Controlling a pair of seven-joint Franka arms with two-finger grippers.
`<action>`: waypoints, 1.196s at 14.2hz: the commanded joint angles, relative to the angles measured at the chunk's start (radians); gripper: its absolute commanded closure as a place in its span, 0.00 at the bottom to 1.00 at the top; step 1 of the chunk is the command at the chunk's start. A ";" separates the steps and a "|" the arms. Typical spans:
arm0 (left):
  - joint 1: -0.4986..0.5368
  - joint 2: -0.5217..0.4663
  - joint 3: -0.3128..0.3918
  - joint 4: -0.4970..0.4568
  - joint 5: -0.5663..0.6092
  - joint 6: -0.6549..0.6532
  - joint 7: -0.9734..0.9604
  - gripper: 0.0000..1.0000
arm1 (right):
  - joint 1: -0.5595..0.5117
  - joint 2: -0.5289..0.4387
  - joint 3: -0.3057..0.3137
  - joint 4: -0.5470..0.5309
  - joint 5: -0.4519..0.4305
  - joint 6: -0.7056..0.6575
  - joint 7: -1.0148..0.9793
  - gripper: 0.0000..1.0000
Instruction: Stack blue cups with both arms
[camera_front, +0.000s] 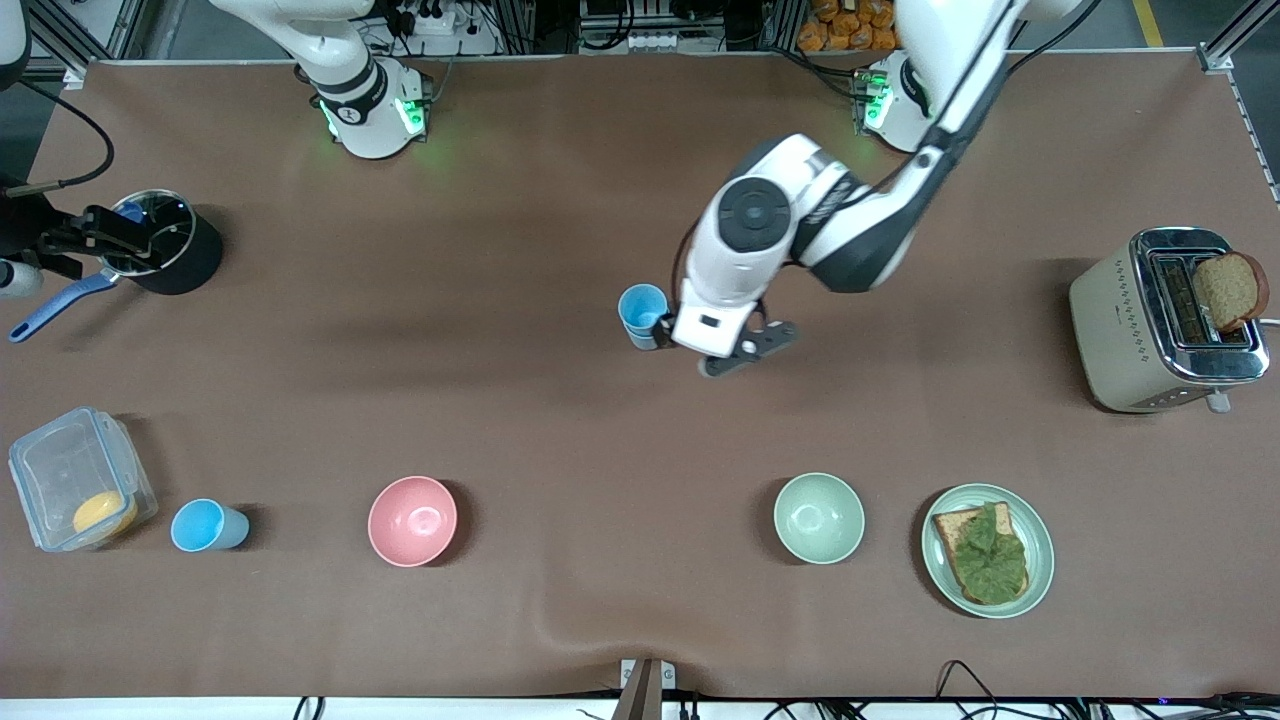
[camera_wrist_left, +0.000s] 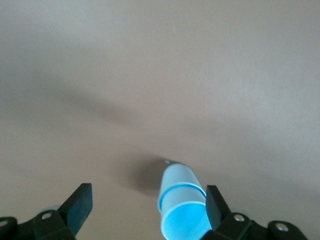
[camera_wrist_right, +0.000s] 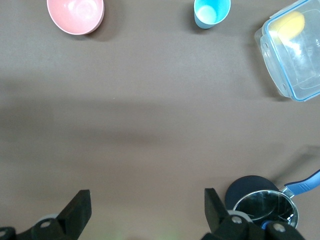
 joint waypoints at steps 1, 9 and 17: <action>0.097 -0.102 -0.007 -0.018 0.012 -0.072 0.103 0.00 | 0.002 -0.008 0.013 0.003 -0.018 0.024 -0.006 0.00; 0.378 -0.263 -0.015 -0.018 -0.008 -0.272 0.565 0.00 | 0.028 -0.008 0.015 0.013 -0.032 0.042 -0.006 0.00; 0.469 -0.381 0.056 -0.024 -0.007 -0.381 0.874 0.00 | 0.028 -0.008 0.016 0.013 -0.032 0.038 -0.001 0.00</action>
